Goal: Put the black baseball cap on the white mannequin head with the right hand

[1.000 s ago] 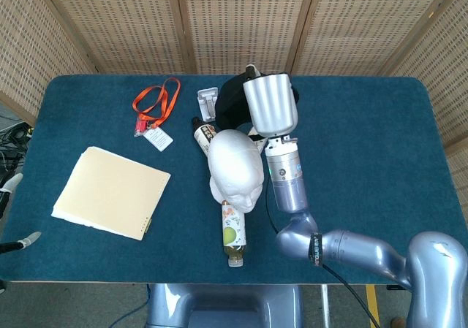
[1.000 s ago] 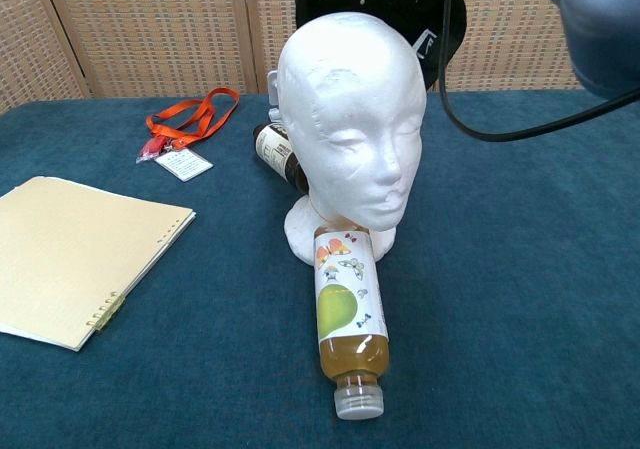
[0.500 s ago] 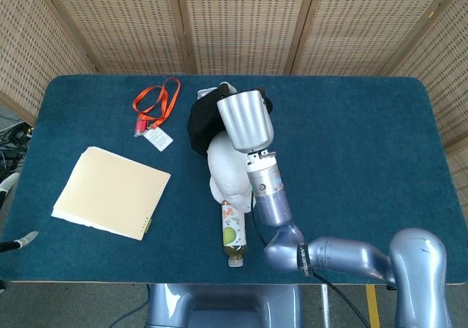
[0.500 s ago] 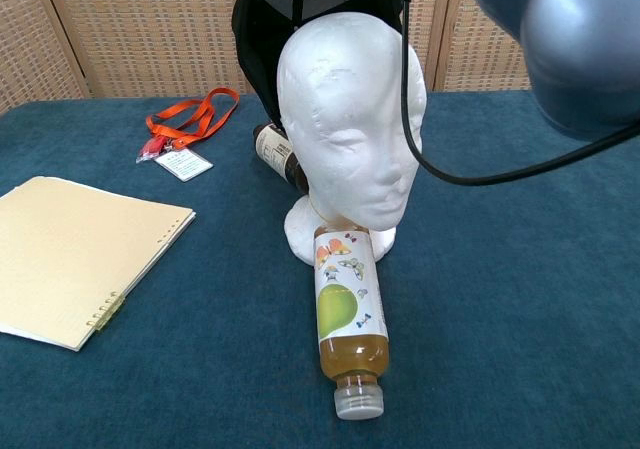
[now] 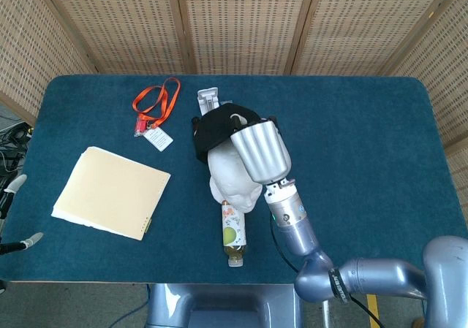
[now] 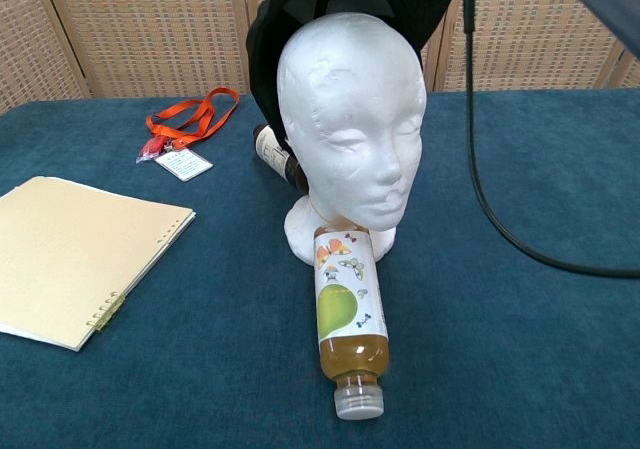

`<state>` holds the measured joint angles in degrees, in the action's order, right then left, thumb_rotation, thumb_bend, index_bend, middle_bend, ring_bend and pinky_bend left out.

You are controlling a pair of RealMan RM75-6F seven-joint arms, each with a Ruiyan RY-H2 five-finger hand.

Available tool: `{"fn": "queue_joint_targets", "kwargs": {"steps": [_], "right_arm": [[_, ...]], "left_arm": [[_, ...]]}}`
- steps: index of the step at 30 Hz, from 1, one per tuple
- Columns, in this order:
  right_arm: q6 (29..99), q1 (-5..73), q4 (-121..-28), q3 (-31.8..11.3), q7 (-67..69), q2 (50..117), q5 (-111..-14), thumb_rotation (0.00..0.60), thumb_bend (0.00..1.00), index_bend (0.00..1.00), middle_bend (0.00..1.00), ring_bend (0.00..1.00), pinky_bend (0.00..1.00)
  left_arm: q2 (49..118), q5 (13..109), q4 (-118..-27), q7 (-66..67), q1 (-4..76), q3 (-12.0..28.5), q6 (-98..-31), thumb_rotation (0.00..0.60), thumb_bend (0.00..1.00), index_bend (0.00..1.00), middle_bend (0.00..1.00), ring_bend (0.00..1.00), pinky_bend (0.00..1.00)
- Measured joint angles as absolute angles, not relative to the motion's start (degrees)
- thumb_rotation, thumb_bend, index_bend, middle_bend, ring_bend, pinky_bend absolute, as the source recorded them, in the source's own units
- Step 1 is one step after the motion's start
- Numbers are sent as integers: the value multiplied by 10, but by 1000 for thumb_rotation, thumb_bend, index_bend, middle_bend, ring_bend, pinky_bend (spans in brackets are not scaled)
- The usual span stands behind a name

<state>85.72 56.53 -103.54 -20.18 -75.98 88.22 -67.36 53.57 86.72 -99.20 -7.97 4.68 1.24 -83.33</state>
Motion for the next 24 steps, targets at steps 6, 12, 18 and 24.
{"fn": "queue_joint_targets", "kwargs": {"steps": [6,12,18,24], "right_arm": [[873,527,-1099,-143,-773,857,-710,600,701,907,1000,1000,1000],[887,490,-1137,-93,-785,845,-740,600,713,908,1000,1000,1000],[893,470,-1158,-65,-788,838,-771,600,718,907,1000,1000,1000],[895,447,-1184,-36,-791,826,-812,600,720,908,1000,1000,1000]], "left_arm": [[537,869,-993,-74,47,11,-833,600,0,0,0,0,0],[538,869,-995,-71,47,10,-833,600,0,0,0,0,0],[539,866,-994,-67,49,10,-829,600,0,0,0,0,0],[543,867,-997,-57,51,9,-825,600,0,0,0,0,0]]}}
